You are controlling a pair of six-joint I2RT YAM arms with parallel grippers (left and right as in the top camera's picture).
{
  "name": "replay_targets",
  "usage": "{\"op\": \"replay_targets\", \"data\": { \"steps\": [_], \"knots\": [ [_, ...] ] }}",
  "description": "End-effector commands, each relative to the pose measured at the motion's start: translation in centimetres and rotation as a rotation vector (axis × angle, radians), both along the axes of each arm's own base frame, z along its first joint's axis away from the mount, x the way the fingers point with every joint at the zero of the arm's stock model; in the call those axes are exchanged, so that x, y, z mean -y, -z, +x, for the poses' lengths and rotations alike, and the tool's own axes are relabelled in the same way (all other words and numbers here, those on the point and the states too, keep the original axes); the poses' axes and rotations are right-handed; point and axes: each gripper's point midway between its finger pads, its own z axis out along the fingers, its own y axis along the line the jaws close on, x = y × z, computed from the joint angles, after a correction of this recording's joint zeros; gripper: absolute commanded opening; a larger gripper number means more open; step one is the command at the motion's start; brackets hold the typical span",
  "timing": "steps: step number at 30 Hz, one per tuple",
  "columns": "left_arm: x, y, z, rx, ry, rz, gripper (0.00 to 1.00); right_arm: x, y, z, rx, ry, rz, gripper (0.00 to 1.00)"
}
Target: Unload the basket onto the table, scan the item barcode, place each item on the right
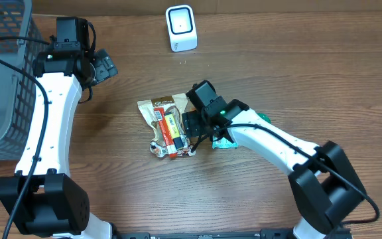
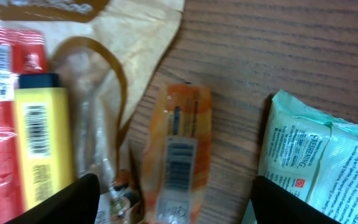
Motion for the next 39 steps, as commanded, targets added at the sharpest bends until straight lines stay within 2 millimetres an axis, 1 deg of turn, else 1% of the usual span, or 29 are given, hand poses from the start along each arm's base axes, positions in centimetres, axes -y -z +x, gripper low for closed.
{"op": "replay_targets", "data": {
  "steps": [1, 5, 13, 22, 27, 29, 31, 33, 34, 37, 38, 39],
  "knots": [
    [-0.2, -0.6, 0.0, 0.01, 0.014, 0.012, 1.0, 0.0, 0.3, 0.9, 0.029, 0.007, -0.024, 0.78],
    [-0.2, -0.6, 0.0, 0.01, 0.014, 0.012, 1.0, 0.1, 1.2, 0.7, 0.016, 0.006, -0.032, 0.76],
    [-0.2, -0.6, 0.0, 0.01, 0.014, 0.012, 1.0, 0.7, 2.5, -0.1, -0.003, 0.009, -0.041, 0.75],
    [-0.2, -0.6, 0.0, 0.011, 0.013, 0.012, 1.0, 0.5, 2.9, -0.3, -0.007, 0.002, -0.027, 0.61],
    [-0.2, -0.6, 0.0, 0.01, 0.014, 0.012, 1.0, 0.1, 2.9, -0.4, -0.001, -0.006, -0.021, 0.5],
    [-0.2, -0.6, 0.0, 0.01, 0.014, 0.012, 1.0, -0.1, 2.8, -0.5, -0.002, -0.01, -0.013, 0.42],
    [-0.2, -0.6, 0.0, 0.01, 0.014, 0.012, 1.0, -0.1, 2.8, -0.5, -0.003, -0.011, -0.011, 0.33],
    [-0.2, -0.6, 0.0, 0.01, 0.014, 0.012, 1.0, -0.1, 2.8, -0.5, -0.002, -0.012, -0.011, 0.19],
    [-0.2, -0.6, 0.0, 0.011, 0.013, 0.012, 1.0, -0.1, 2.8, -0.5, -0.003, -0.012, -0.011, 0.14],
    [-0.2, -0.6, 0.0, 0.011, 0.013, 0.012, 1.0, -0.2, 2.8, -0.4, -0.001, -0.012, -0.01, 0.15],
    [-0.2, -0.6, 0.0, 0.01, 0.014, 0.012, 1.0, -0.2, 2.8, -0.4, 0.0, -0.012, -0.009, 0.18],
    [-0.2, -0.6, 0.0, 0.01, 0.014, 0.012, 1.0, -0.2, 2.8, -0.4, 0.001, -0.012, -0.008, 0.27]
  ]
}}
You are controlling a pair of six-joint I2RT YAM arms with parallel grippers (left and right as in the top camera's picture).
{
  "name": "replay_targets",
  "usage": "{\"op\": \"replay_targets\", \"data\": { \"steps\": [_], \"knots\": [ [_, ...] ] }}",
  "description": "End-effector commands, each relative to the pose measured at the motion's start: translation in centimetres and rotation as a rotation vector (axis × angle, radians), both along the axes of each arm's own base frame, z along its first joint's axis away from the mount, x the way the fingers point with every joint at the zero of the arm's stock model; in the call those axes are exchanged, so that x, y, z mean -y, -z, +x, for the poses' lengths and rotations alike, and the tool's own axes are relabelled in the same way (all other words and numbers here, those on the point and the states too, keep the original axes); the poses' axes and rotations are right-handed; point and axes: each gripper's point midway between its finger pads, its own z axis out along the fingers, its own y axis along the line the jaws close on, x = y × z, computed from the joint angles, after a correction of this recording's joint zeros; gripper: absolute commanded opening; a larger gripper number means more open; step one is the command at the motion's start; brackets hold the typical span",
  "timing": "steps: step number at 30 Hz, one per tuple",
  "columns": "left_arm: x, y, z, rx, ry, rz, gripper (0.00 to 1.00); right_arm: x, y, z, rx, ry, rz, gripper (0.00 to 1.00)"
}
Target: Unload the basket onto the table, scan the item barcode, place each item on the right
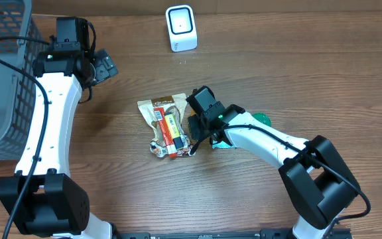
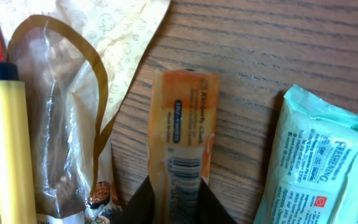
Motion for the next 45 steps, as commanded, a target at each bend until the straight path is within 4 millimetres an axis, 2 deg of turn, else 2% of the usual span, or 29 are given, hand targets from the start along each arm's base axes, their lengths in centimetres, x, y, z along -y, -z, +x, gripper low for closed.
{"op": "replay_targets", "data": {
  "steps": [1, 2, 3, 9, 11, 13, 14, 15, 17, 19, 20, 26, 31, 34, 38, 40, 41, 42, 45],
  "knots": [
    [-0.2, -0.6, 0.0, 0.011, 0.013, 0.012, 1.0, -0.2, 0.3, -0.2, 0.0, -0.01, -0.001, 0.46],
    [-0.2, -0.6, 0.0, 0.01, 0.014, 0.012, 1.0, -0.3, 0.2, -0.1, 0.005, -0.01, 0.003, 0.56],
    [-0.2, -0.6, 0.0, 0.01, 0.014, 0.012, 1.0, -0.4, 0.1, 0.0, 0.012, -0.01, 0.007, 0.6],
    [-0.2, -0.6, 0.0, 0.01, 0.014, 0.012, 1.0, -1.6, -0.9, 1.7, 0.1, -0.048, 0.044, 0.61],
    [-0.2, -0.6, 0.0, 0.011, 0.013, 0.012, 1.0, -1.8, -1.1, 1.9, 0.114, -0.053, 0.051, 0.47],
    [-0.2, -0.6, 0.0, 0.01, 0.014, 0.012, 1.0, -1.8, -1.1, 2.0, 0.116, -0.053, 0.052, 0.21],
    [-0.2, -0.6, 0.0, 0.011, 0.013, 0.012, 1.0, -1.8, -1.1, 2.0, 0.117, -0.052, 0.05, 0.18],
    [-0.2, -0.6, 0.0, 0.011, 0.013, 0.012, 1.0, -1.7, -1.2, 2.1, 0.122, -0.048, 0.044, 0.2],
    [-0.2, -0.6, 0.0, 0.01, 0.014, 0.012, 1.0, -1.4, -1.3, 2.4, 0.14, -0.036, 0.031, 0.57],
    [-0.2, -0.6, 0.0, 0.01, 0.014, 0.012, 1.0, -1.7, -1.8, 2.9, 0.162, -0.032, 0.043, 0.73],
    [-0.2, -0.6, 0.0, 0.01, 0.014, 0.012, 1.0, -1.7, -2.1, 3.2, 0.168, -0.029, 0.047, 0.76],
    [-0.2, -0.6, 0.0, 0.01, 0.014, 0.012, 1.0, -1.2, -4.6, 4.6, 0.173, -0.004, 0.081, 0.77],
    [-0.2, -0.6, 0.0, 0.01, 0.014, 0.012, 1.0, 0.4, -6.7, 4.8, 0.14, 0.017, 0.128, 0.77],
    [-0.2, -0.6, 0.0, 0.01, 0.014, 0.012, 1.0, 1.9, -9.9, 4.5, 0.13, 0.034, 0.183, 0.77],
    [-0.2, -0.6, 0.0, 0.011, 0.013, 0.012, 1.0, 5.0, -15.5, 3.6, 0.165, 0.069, 0.271, 0.79],
    [-0.2, -0.6, 0.0, 0.01, 0.014, 0.012, 1.0, 6.4, -17.5, 3.0, 0.19, 0.09, 0.289, 0.83],
    [-0.2, -0.6, 0.0, 0.01, 0.014, 0.012, 1.0, 7.0, -18.3, 2.8, 0.202, 0.1, 0.292, 0.89],
    [-0.2, -0.6, 0.0, 0.01, 0.014, 0.012, 1.0, 7.7, -19.1, 2.4, 0.213, 0.112, 0.294, 1.0],
    [-0.2, -0.6, 0.0, 0.01, 0.014, 0.012, 1.0, 9.6, -20.7, 1.0, 0.222, 0.143, 0.292, 1.0]
  ]
}}
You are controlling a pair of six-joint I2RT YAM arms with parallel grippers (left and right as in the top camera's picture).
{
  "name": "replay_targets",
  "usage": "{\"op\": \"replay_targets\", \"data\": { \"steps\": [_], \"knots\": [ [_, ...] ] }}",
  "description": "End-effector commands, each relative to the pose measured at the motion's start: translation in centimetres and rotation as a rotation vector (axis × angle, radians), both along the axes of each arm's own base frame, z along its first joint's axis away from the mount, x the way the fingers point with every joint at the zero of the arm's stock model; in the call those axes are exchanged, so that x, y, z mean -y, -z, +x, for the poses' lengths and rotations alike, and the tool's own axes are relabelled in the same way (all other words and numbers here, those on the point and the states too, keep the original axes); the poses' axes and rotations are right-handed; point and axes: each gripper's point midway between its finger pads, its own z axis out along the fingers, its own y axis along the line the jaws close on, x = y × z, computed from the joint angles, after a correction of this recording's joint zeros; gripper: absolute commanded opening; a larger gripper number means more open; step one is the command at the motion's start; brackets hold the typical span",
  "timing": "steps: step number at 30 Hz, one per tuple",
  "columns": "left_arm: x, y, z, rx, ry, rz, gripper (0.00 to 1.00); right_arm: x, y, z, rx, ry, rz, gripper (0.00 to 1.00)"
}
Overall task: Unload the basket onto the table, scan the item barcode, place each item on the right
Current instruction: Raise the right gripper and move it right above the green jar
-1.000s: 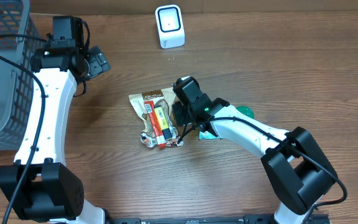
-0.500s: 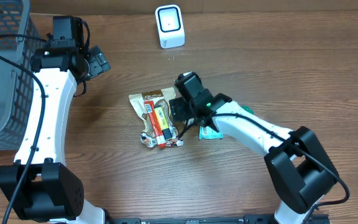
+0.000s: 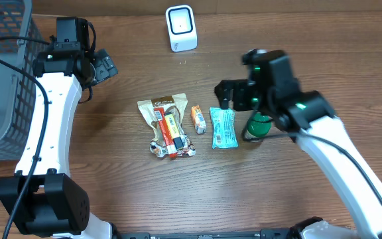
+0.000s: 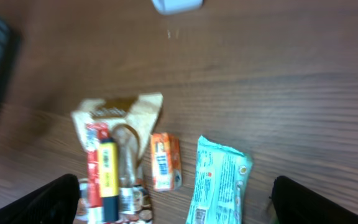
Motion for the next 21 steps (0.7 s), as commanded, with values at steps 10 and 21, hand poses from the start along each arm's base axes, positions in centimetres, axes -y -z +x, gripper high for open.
{"op": "replay_targets", "data": {
  "steps": [10, 21],
  "knots": [
    [-0.2, -0.6, 0.0, 0.01, 0.014, 0.012, 1.0, 1.6, -0.6, -2.6, -0.063, 0.006, -0.005, 1.0],
    [-0.2, -0.6, 0.0, 0.011, 0.013, 0.012, 1.0, 1.7, -0.4, -3.0, -0.079, 0.006, -0.011, 1.0]
  ]
}}
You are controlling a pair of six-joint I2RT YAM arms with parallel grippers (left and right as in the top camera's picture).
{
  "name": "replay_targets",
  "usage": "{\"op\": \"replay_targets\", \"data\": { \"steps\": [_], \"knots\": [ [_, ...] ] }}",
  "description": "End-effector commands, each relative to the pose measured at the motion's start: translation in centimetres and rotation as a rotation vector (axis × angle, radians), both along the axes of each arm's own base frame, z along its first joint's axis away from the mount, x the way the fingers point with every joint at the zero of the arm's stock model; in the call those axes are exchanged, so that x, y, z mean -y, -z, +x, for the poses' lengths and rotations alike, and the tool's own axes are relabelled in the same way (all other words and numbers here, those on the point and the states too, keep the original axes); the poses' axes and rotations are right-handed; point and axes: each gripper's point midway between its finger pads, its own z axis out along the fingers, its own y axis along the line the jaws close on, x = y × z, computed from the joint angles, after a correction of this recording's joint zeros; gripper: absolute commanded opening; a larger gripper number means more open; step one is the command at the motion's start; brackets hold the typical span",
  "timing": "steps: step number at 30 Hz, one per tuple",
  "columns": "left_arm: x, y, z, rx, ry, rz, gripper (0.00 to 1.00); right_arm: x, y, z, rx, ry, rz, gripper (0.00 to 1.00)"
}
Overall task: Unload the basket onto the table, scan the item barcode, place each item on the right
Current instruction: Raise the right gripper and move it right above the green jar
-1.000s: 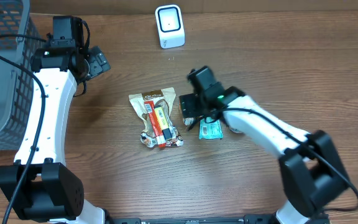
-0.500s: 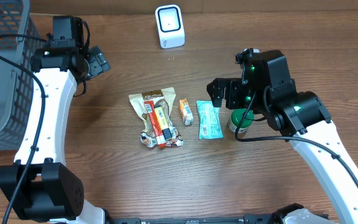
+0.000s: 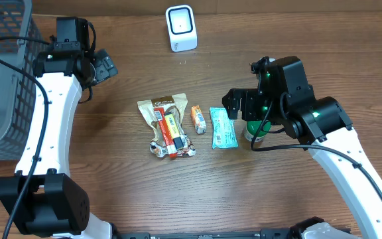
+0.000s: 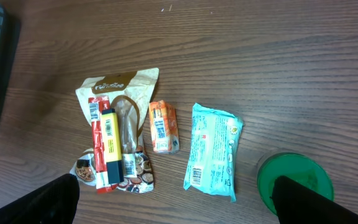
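Note:
My right gripper (image 4: 179, 208) hangs wide open and empty, high above the table, with one finger (image 4: 51, 200) at each lower corner of the right wrist view. Below it lie a small orange packet (image 4: 163, 126), a teal packet (image 4: 213, 152) with a barcode on its near end, and a brown pouch (image 4: 114, 93) with a red and yellow item (image 4: 106, 146) on top. From overhead the orange packet (image 3: 197, 119) sits left of my right gripper (image 3: 244, 107). The white scanner (image 3: 181, 28) stands at the far edge. My left gripper (image 3: 103, 66) is held far left, its jaws unclear.
A green-lidded container (image 3: 257, 126) stands right of the teal packet (image 3: 223, 127), partly under my right arm. A grey wire basket (image 3: 2, 73) fills the left edge of the table.
My right gripper has shifted a little toward the near side and stays open and empty. The scanner has dropped out of the right wrist view. The items and the left arm have not moved.
My right gripper was open, low over the orange packet. Then its fingers had closed in on the packet's near end. Then it was high and open to the right, the packet left lying between pouch and teal packet, where it still lies.

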Motion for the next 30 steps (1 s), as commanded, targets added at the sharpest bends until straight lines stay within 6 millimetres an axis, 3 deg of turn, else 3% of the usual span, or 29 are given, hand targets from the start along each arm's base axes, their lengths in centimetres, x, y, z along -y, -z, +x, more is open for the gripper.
{"op": "replay_targets", "data": {
  "steps": [1, 30],
  "knots": [
    [-0.22, -0.56, 0.03, 0.01, 0.014, 0.012, 1.0, 0.16, -0.22, 0.12, 0.005, 0.003, 0.006, 1.0],
    [-0.22, -0.56, 0.03, 0.011, 0.013, 0.012, 1.0, 0.39, 0.26, -0.49, -0.026, 0.003, -0.006, 1.0]
  ]
}}
